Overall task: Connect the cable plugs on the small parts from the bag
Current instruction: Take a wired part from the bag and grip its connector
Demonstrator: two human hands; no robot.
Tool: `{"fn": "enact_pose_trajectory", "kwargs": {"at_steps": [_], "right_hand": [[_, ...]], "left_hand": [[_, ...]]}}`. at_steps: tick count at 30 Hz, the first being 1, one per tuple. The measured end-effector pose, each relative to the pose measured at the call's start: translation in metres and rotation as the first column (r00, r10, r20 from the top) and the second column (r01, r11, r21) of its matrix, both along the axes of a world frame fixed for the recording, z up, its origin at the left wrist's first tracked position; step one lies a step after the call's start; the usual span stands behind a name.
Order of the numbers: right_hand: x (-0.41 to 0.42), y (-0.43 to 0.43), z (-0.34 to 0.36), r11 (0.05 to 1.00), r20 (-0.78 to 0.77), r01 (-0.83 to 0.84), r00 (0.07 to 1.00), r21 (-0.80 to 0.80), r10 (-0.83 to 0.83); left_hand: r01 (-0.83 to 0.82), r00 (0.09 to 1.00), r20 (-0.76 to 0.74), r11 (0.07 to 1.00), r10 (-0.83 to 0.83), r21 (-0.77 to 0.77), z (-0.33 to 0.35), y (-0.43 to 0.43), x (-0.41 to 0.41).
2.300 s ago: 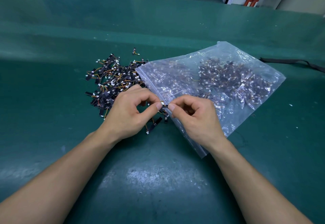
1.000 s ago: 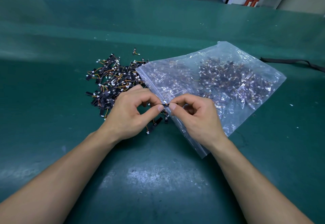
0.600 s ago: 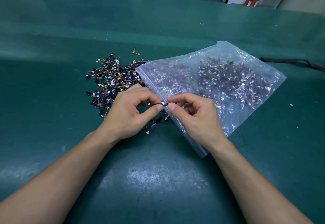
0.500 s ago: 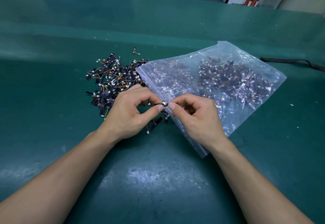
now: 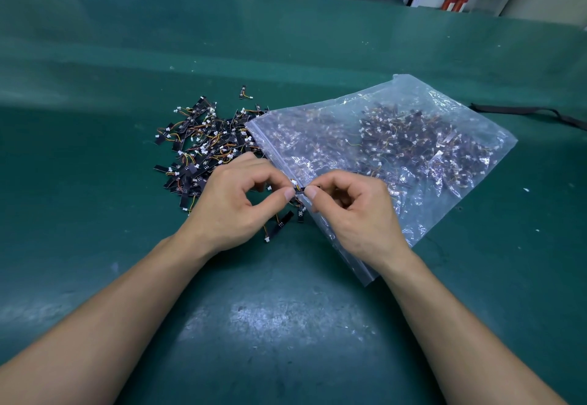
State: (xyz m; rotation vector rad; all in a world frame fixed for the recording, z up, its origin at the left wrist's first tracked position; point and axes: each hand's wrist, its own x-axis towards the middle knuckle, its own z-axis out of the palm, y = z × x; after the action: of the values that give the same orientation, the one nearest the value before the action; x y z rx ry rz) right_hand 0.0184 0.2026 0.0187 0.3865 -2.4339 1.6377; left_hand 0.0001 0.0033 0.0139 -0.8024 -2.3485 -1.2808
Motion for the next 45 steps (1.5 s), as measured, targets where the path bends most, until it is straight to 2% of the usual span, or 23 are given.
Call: {"fn": "enact_pose_trajectory", "kwargs": {"at_steps": [15,23,30,36,45], "right_hand": [[-0.0015,0.0015,-0.0002,1.0,-0.004,-0.012,1.0,0.005,0.012],[0.0,0.0009,-0.0001,0.998,0.014,-0.012,1.0,-0.057,0.013],[-0.0016,0.0012,-0.0005,1.0,-0.023,-0.002,1.0,-0.015,0.001],[-0.0014,0.0022,-0.0017,0.998,0.003,-0.001,1.0,-0.063,0.002],[-0.0021,0.0036,-0.0025,0.999,-0.01,-0.035,0.999,-0.003,0.035]], "left_hand": [[0.009,0.999,0.031,1.0,-0.009,0.012,-0.0005,-0.0009,-0.0001],[-0.001,1.0,0.012,1.0,0.001,-0.007,-0.0011,-0.0002,-0.0012],[0.022,0.999,0.033,1.0,-0.022,0.005,0.0001,-0.0007,0.0],[-0.006,1.0,0.016,1.0,0.006,-0.001,0.0016,0.0009,0.0],[-0.002,0.998,0.055,1.0,0.002,-0.001,0.001,0.0,0.0007]]}}
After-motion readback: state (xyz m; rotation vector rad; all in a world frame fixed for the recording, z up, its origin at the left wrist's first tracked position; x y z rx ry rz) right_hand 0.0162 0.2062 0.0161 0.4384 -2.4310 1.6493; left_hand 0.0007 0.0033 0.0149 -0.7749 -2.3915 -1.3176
